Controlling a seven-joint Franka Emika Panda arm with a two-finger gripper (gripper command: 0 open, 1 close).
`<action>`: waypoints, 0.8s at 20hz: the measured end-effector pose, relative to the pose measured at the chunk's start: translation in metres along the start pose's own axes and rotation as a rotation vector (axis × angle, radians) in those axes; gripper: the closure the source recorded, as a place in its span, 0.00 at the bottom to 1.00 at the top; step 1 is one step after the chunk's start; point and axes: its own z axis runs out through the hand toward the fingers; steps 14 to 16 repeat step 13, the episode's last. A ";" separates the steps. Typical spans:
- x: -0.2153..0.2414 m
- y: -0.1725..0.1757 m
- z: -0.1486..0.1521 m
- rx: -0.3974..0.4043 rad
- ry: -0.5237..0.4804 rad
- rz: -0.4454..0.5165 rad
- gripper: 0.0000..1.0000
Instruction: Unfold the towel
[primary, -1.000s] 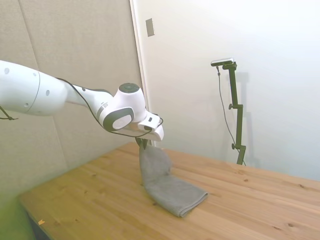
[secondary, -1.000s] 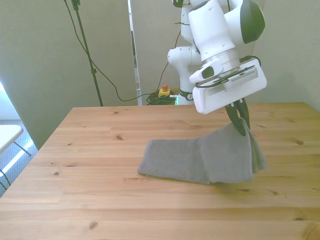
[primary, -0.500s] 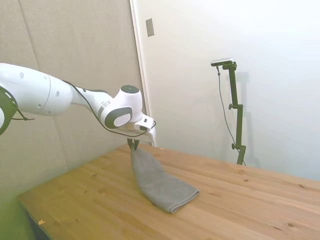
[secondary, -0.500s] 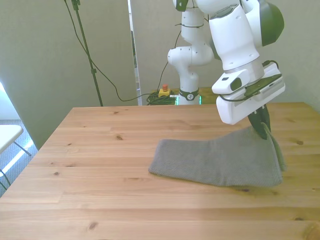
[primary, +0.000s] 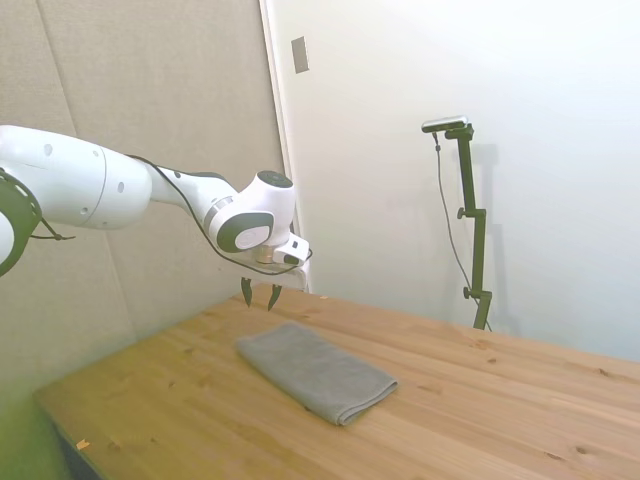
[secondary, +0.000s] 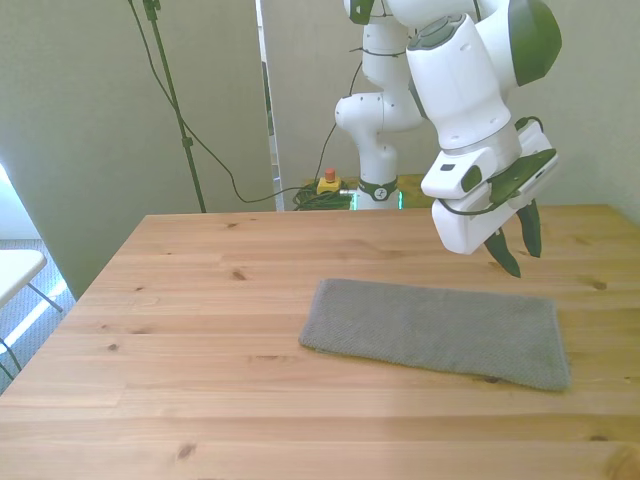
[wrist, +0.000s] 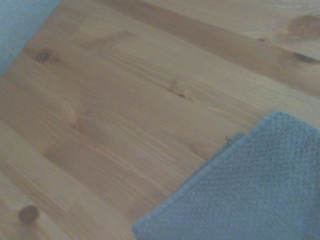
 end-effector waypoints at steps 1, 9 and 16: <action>0.000 0.004 -0.003 -0.039 0.006 0.032 0.00; -0.011 0.025 -0.018 -0.309 0.120 0.328 0.00; -0.048 0.031 -0.036 -0.463 0.141 0.480 0.00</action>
